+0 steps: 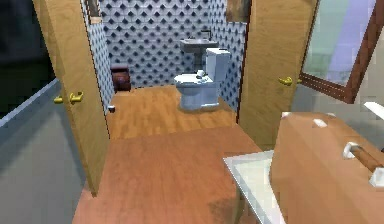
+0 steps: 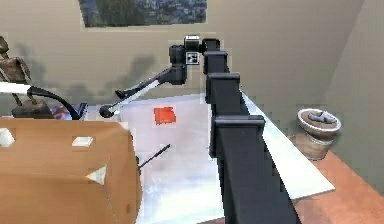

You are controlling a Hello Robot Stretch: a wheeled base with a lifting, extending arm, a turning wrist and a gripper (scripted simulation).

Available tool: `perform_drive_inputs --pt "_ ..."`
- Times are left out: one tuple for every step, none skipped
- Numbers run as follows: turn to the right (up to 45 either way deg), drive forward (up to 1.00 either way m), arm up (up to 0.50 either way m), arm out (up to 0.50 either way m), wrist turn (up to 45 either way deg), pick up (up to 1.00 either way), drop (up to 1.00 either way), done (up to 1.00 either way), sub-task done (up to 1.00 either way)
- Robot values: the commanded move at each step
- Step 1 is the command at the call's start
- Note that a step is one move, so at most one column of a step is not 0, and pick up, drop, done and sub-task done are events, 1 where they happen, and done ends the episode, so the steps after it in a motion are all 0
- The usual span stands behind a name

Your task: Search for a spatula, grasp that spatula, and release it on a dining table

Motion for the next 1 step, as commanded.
perform_drive_inputs --pt "0.0 0.0 0.0 0.0 0.0 0.0 0.0 1.0 0.0"
